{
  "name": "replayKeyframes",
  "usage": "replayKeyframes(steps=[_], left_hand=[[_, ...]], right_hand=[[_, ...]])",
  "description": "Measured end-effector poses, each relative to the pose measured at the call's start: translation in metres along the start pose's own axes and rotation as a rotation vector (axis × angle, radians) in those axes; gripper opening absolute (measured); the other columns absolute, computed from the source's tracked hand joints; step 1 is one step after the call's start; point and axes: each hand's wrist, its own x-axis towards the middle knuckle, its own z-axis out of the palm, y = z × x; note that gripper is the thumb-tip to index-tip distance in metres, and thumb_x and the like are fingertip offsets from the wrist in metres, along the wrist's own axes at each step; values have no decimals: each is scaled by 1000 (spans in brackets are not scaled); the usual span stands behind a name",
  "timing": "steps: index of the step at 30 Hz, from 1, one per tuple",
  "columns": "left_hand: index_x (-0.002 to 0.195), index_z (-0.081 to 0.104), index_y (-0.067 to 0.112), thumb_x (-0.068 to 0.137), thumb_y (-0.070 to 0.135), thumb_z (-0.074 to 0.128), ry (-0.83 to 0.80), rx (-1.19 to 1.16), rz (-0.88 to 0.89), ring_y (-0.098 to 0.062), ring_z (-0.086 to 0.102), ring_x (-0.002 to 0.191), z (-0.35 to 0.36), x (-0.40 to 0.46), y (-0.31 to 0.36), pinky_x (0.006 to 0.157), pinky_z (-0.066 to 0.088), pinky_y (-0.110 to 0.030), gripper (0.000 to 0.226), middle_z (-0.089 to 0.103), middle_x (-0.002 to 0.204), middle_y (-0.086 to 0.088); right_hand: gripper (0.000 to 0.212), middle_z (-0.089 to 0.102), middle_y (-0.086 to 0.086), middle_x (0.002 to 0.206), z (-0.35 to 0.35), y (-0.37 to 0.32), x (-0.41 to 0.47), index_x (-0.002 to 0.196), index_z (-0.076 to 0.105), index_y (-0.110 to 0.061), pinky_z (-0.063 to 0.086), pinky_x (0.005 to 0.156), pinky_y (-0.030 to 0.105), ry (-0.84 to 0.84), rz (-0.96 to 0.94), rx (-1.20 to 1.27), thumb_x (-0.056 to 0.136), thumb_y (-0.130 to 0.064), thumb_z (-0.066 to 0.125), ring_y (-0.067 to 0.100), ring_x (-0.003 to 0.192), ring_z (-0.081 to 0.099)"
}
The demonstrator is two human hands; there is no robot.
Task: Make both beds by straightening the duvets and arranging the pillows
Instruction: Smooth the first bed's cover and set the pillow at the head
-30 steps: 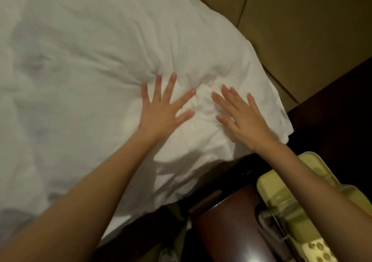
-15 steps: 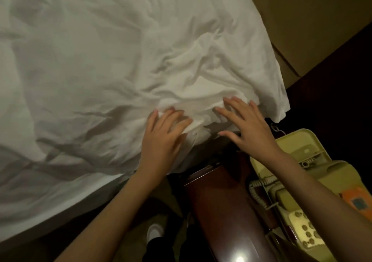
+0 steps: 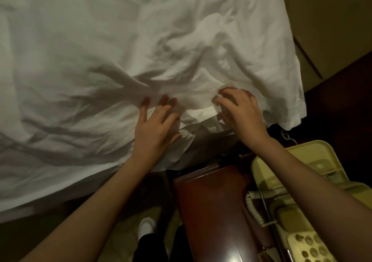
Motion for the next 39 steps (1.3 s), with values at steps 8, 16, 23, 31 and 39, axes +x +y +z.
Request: replayKeyframes(steps=[8, 16, 23, 31, 39], left_hand=[[81, 67, 12, 90, 25, 62, 101, -78, -53, -26, 46, 131, 2, 1, 6, 112, 23, -58, 16, 62, 125, -12], [72, 67, 13, 84, 26, 61, 109, -272, -61, -24, 46, 129, -8, -10, 13, 115, 19, -50, 18, 68, 108, -4], [83, 69, 11, 81, 8, 61, 78, -233, -68, -15, 54, 121, 5, -27, 19, 117, 16, -49, 9, 71, 105, -2], [94, 71, 18, 86, 27, 53, -114, -23, -14, -29, 52, 125, 1, -14, 23, 109, 26, -59, 21, 66, 116, -8], [118, 63, 18, 84, 32, 44, -164, -120, -36, -27, 49, 126, -68, 20, 29, 102, 38, -49, 41, 60, 125, -7]], right_hand=[[11, 61, 16, 113, 7, 5, 1, 89, 71, -14, 40, 89, 48, 37, -17, 0, 79, -17, 69, 25, 113, 42], [14, 60, 13, 101, 4, 6, -22, 87, 71, -11, 33, 96, 46, 67, -33, 30, 84, -20, 61, 23, 105, 44], [5, 52, 6, 105, 17, 4, -44, 79, 70, -10, 29, 102, 50, 67, -153, -125, 75, -7, 70, 23, 101, 47], [25, 61, 10, 117, -1, -16, -54, 104, 68, -14, 35, 96, 41, -98, 101, -139, 79, -16, 73, 27, 101, 59], [41, 62, 8, 112, -62, -58, -18, 117, 63, -14, 44, 71, 38, -64, 301, -158, 89, -37, 44, 28, 91, 61]])
